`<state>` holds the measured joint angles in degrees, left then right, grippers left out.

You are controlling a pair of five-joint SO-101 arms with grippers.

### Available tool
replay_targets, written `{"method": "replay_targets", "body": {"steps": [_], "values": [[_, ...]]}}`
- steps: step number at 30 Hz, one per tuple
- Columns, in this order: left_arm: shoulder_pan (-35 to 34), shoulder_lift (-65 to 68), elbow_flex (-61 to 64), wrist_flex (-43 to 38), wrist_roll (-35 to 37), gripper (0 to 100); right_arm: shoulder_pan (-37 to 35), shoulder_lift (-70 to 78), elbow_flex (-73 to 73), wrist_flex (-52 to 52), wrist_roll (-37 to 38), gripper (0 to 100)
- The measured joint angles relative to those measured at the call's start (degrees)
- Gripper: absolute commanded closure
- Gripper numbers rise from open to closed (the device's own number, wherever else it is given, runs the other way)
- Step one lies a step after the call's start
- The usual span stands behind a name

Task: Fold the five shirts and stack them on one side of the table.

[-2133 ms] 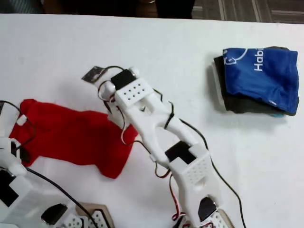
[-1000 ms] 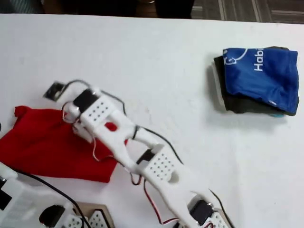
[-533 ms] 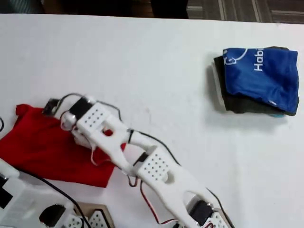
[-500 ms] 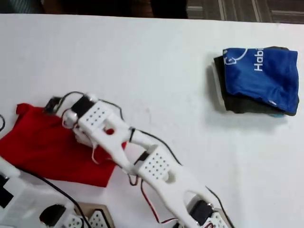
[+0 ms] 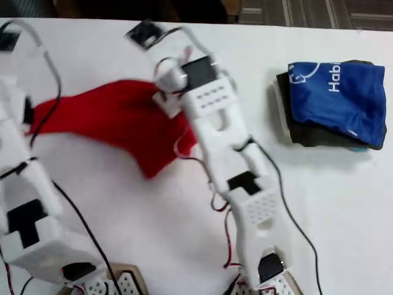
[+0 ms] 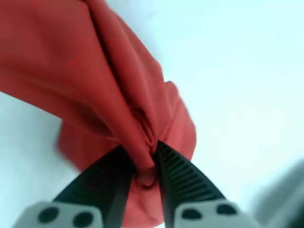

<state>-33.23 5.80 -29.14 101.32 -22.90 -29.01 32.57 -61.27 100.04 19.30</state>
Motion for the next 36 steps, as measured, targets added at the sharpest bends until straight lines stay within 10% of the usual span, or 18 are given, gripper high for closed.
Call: {"method": "replay_targets", "body": {"steps": [9,20,36], "values": [[8.3,-1.8,-8.4,0.1,4.2,97,4.3,-21.7,27.4,0.0,0.0,97.8],[12.6,-15.6,17.4,0.1,0.8,97,2.5,-48.5,78.5,-15.3,0.4,94.3],[-3.4,-16.0,34.5,-0.5,-10.8,97,-10.5,-56.1,96.9,-21.3,0.7,80.4]]}}
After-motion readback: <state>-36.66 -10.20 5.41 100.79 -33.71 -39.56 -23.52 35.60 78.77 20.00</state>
